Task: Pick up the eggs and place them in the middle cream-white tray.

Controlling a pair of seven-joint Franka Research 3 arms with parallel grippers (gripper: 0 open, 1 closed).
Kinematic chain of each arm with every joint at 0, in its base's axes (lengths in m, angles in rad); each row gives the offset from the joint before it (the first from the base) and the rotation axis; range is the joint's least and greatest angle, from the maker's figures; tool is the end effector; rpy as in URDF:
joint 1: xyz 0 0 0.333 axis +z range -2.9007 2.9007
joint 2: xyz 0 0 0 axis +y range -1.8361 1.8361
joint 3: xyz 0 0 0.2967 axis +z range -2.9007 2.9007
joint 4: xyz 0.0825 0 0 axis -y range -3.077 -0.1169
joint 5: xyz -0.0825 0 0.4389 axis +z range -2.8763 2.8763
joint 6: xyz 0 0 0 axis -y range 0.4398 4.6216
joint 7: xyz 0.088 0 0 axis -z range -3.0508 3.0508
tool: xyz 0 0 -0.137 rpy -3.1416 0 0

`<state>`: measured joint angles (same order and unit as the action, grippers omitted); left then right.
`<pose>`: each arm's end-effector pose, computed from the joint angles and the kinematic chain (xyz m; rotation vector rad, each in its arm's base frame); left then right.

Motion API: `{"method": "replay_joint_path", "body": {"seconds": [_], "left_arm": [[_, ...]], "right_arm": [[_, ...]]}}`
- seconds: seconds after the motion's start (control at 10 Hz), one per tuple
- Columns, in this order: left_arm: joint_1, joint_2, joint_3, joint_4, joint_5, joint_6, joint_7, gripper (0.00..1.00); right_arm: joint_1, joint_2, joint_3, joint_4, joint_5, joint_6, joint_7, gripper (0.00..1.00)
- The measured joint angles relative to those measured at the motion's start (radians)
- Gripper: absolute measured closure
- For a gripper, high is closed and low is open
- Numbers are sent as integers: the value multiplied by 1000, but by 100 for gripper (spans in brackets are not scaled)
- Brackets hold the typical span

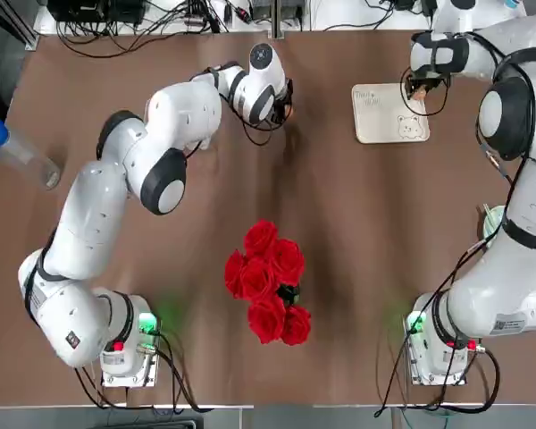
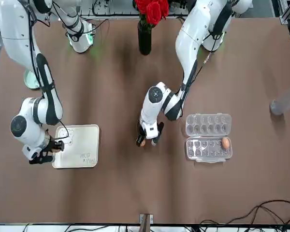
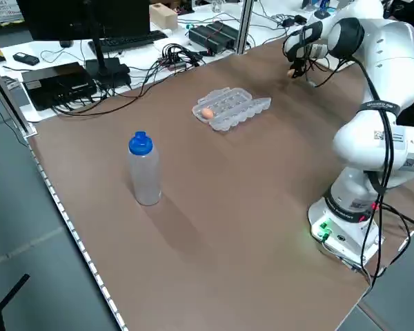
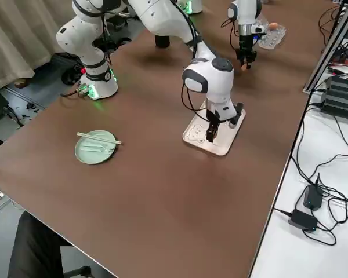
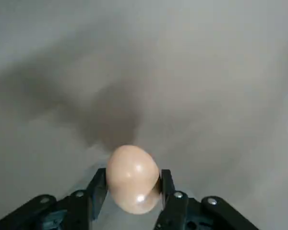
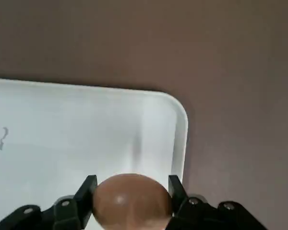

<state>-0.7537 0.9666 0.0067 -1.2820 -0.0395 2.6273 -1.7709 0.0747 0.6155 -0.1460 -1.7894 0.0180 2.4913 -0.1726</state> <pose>0.5989 -0.5558 0.1279 2.3979 1.3899 0.1352 0.6937 -0.0477 0.1332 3.0516 0.1800 0.1278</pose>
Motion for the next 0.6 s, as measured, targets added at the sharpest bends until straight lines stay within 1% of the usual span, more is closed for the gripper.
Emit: {"method": "replay_joint_path", "body": {"seconds": [0.2, 0.3, 0.5, 0.6], "left_arm": [[-11, 3, -1, 1, 0, 6, 3, 50], [-19, 3, -2, 1, 0, 15, 3, 50], [-33, 4, -2, 1, 0, 23, 3, 50], [-45, 6, -2, 1, 0, 25, 3, 50]], "right_arm": [[0, 30, 1, -47, -1, 131, -8, 34], [0, 47, 1, -53, -1, 156, -13, 34], [1, 53, 2, -53, -2, 166, -15, 33], [1, 53, 2, -53, -2, 166, -16, 22]]}}
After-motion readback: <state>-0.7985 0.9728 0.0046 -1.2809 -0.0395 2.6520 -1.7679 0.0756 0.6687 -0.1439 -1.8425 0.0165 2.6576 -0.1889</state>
